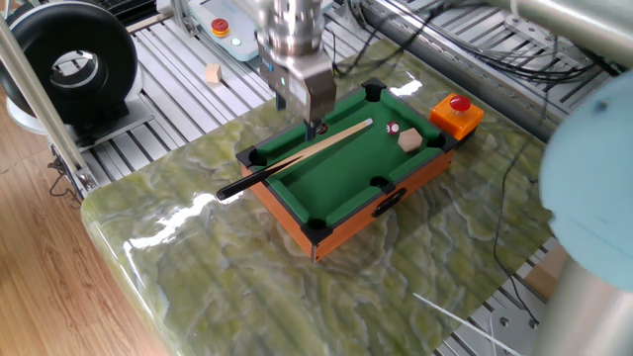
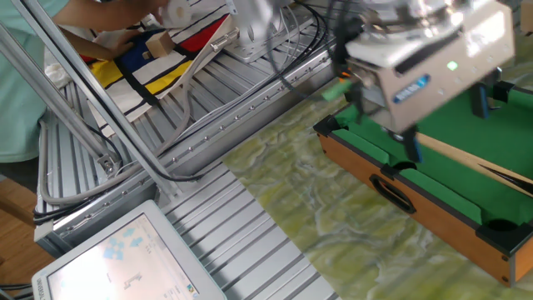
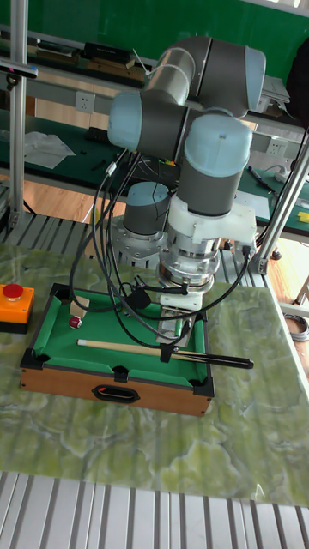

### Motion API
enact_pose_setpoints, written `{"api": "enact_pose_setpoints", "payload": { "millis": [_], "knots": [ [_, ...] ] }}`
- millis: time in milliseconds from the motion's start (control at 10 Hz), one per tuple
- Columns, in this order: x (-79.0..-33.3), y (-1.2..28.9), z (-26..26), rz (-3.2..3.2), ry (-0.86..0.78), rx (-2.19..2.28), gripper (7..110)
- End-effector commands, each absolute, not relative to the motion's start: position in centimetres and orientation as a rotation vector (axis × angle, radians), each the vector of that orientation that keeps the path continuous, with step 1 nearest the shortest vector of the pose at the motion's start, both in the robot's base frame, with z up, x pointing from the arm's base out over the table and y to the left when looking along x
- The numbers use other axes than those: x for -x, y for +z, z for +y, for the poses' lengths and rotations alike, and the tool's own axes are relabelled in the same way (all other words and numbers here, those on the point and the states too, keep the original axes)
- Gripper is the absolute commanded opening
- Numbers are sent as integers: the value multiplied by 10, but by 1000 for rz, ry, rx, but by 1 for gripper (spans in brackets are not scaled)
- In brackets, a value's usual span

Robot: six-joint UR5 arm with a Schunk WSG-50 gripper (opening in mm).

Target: Hit the pool ball

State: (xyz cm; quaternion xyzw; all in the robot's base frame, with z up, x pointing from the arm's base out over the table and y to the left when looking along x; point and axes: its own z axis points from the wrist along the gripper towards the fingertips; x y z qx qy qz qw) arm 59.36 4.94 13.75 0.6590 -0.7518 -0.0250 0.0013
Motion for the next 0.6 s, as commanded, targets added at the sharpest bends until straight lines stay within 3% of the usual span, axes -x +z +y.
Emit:
{"api": "enact_pose_setpoints", "payload": {
  "millis": [0, 500],
  "knots": [
    [-615, 161, 41, -2411, -31, -2024, 88],
    [-651, 171, 32, -2630, 37, -1902, 88]
  ]
}}
